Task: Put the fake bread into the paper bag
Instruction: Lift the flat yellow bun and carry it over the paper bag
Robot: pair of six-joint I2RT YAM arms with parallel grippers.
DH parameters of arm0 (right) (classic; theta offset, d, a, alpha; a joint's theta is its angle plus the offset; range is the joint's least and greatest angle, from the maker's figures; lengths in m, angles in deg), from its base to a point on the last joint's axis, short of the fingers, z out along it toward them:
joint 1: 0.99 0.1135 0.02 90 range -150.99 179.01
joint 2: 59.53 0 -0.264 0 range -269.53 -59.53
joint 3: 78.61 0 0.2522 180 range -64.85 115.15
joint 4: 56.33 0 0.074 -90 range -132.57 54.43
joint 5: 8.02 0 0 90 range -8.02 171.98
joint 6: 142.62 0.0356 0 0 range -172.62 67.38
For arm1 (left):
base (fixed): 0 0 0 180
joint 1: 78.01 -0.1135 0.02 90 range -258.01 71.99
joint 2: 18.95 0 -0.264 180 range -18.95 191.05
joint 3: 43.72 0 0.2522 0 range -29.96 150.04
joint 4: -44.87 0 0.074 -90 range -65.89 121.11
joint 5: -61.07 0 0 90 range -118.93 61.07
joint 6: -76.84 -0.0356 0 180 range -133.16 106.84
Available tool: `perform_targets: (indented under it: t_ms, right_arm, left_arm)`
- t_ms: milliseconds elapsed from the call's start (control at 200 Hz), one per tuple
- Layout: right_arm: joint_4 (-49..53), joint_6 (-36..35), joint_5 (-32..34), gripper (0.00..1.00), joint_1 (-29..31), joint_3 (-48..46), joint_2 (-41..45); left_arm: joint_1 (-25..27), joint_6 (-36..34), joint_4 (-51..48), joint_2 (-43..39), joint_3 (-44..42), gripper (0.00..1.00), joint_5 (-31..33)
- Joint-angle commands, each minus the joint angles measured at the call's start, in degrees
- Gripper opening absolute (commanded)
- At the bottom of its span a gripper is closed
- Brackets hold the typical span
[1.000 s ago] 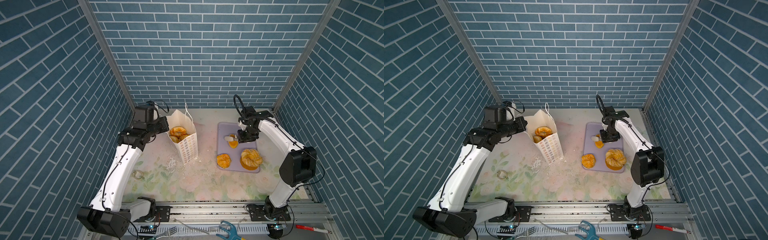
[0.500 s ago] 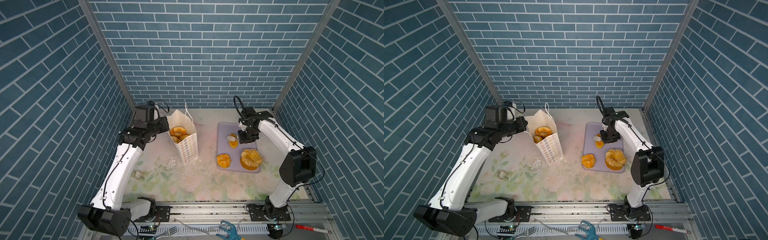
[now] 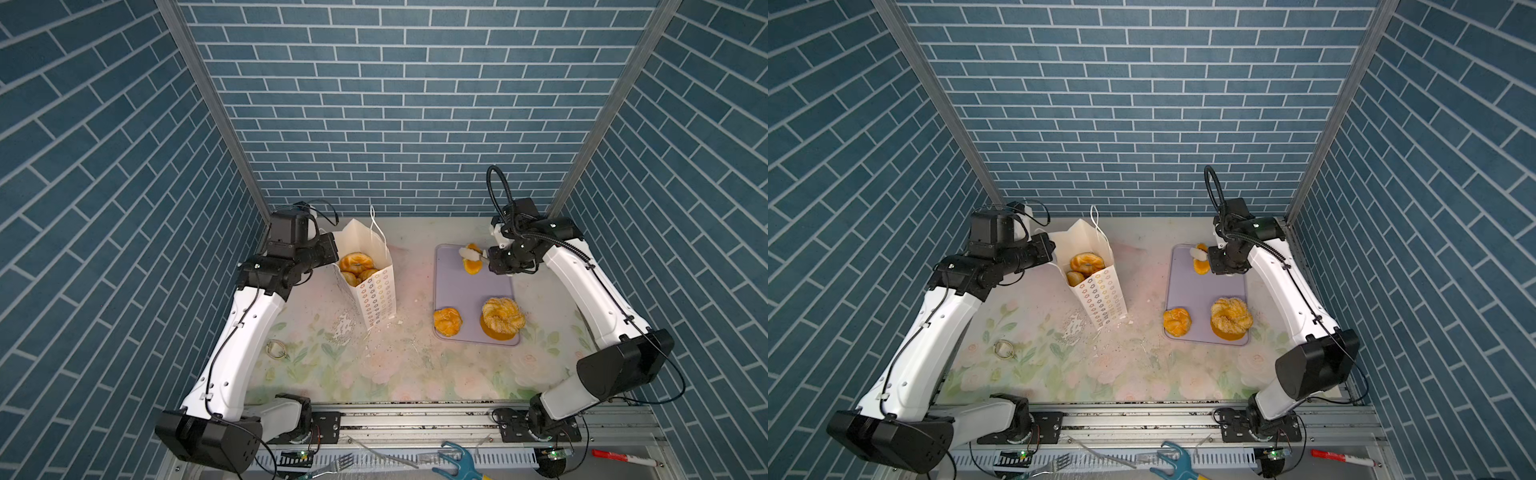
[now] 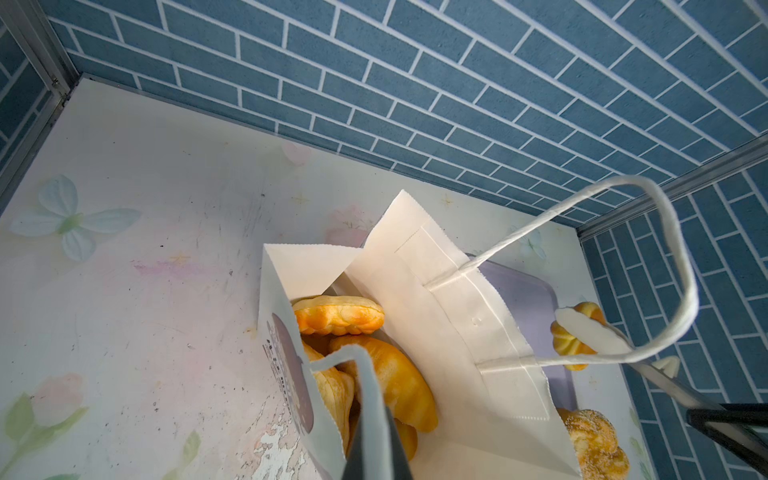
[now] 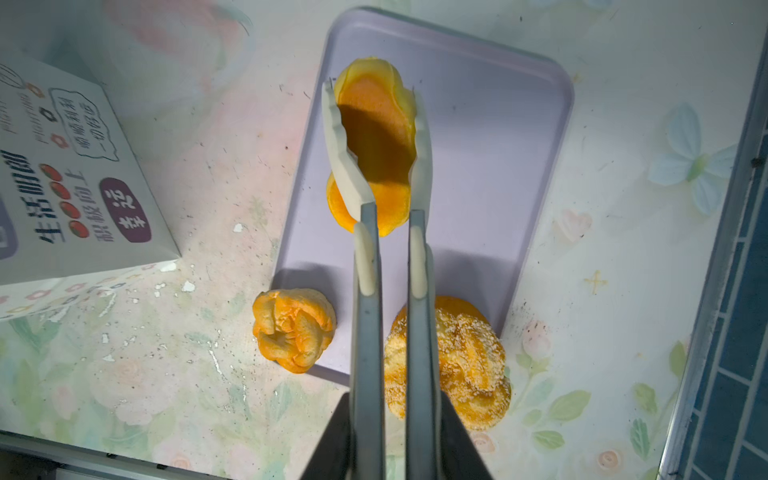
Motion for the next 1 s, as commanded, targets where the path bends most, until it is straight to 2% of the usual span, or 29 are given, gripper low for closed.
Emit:
perform_targets:
  t_ms: [0, 395, 690, 995]
  right_arm:
    - [1.1, -1.3, 0.0, 0.18, 0.6, 3.3, 2.8]
    - [1.1, -2.4, -2.4, 0.17, 5.5, 17.3, 2.5]
    - [0.8, -5.8, -1.9, 0.17, 13.3, 28.6, -1.6]
    - [-5.8, -7.6, -2.3, 0.16, 20.9, 30.9, -1.3]
  left_arm:
    - [0.3, -0.6, 0.4, -1.2, -0.8, 0.0, 0.1]
    - [0.4, -0.4, 0.6, -1.5, -1.2, 0.0, 0.3]
    - [0.4, -0.3, 0.3, -1.3, -1.0, 0.0, 0.7]
    - [0.4, 0.0, 0.1, -1.7, -1.3, 0.0, 0.8]
